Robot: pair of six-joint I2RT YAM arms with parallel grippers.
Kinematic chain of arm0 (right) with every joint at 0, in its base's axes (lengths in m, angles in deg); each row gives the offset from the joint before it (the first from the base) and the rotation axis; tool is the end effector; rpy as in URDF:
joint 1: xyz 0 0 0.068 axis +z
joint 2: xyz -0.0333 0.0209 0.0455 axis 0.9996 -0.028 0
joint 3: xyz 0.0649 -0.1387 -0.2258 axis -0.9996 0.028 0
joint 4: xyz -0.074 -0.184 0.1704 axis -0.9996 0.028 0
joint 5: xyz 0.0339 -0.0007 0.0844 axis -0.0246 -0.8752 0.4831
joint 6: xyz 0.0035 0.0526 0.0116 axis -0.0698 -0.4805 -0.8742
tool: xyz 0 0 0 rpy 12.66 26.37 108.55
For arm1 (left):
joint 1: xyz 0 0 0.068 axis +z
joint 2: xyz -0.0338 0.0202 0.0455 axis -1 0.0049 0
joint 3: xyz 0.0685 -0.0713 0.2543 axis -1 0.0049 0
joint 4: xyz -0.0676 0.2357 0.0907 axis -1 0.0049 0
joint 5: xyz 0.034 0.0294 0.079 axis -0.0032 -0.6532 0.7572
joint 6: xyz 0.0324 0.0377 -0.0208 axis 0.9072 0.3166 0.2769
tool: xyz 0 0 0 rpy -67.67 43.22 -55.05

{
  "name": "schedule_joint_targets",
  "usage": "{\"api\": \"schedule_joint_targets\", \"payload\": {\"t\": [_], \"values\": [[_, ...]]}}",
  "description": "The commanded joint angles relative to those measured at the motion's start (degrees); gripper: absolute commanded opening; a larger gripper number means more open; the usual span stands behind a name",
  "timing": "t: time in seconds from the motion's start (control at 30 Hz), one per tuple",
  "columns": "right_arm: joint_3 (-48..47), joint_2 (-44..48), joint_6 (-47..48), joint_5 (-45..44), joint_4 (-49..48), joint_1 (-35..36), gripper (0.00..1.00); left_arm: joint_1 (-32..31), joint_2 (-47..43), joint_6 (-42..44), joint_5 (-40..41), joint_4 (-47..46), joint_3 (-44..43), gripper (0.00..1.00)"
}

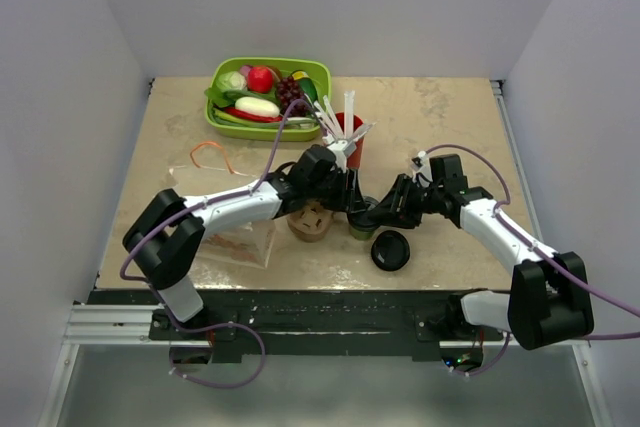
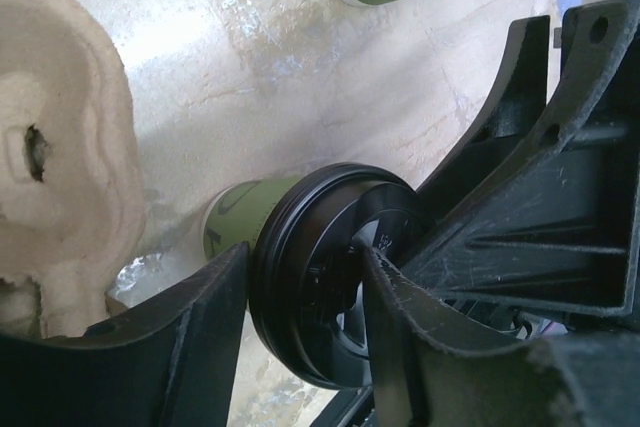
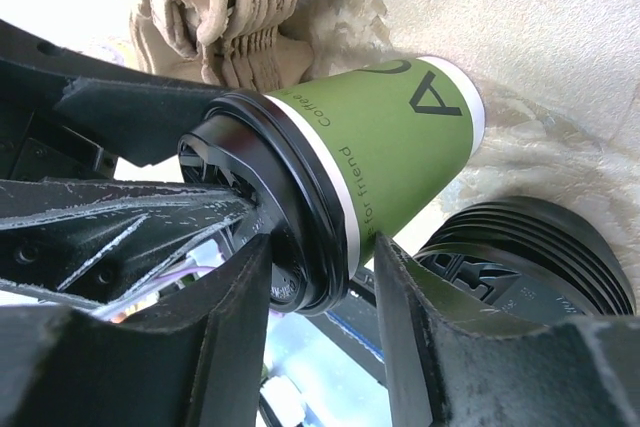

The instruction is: Pack the takeout coffee

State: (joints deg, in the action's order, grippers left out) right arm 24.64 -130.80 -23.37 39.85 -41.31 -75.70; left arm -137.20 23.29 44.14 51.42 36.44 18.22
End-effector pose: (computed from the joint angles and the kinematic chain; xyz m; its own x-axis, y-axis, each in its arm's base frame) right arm 0.2297 0.0736 0.2050 -0.9328 0.3337 -0.1363 0.1202 0.6444 0.7551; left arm 0.2495 -0.2845 0.2215 -0.8433 0.0258 -0.5368 0.4064 0.6843 -0.6055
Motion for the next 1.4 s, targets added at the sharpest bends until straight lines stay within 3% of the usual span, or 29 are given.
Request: {"api": "schedule_joint_targets", "payload": {"t": [0.0,0.33,0.43,0.63,0.77,0.87,0.9,1.03,1.27,1.37], "values": [[-0.11,-0.24,2.18,-3.83,0.03,0.41,0.17,-0.86,-2.5,-0.52,-0.83,0.02,2.66,0.49],[-7.76,-8.14,12.9,-7.27,1.62,0.23,0.09,-0.86,-4.96,-1.75,-2.94,-2.0,6.35,0.48],[-10.83,-8.76,15.27,-6.39,3.11,0.23,0.16,-0.86,-5.4,-1.84,-2.94,-2.08,6.36,0.48],[-15.49,-8.41,17.83,-8.58,4.78,0.23,0.19,-0.77,-5.67,-1.93,-3.2,-4.28,5.74,0.48],[-17.6,-9.47,16.96,-7.79,4.17,0.32,0.31,-0.77,-6.11,-2.02,-1.1,-3.58,5.56,0.51],[-19.53,-8.33,16.78,-12.52,6.61,0.32,0.48,-0.77,-6.02,-1.93,-0.39,-3.14,4.77,0.63],[-20.15,-7.89,16.78,-15.24,7.58,0.23,0.59,-0.77,-6.19,-1.84,-0.3,-3.14,4.42,0.65],[-21.12,-4.99,14.86,-19.12,10.93,0.32,0.71,-0.77,-7.51,-1.49,0.31,-3.31,4.25,0.71],[-10.94,4.05,6.5,-15.45,9.98,0.67,0.76,0.11,-9.36,0.53,3.56,0.9,2.4,0.91],[-7.07,6.08,3.07,-13.69,7.26,1.81,0.76,1.43,-9.01,0.97,2.87,1.17,2.22,0.93]]}}
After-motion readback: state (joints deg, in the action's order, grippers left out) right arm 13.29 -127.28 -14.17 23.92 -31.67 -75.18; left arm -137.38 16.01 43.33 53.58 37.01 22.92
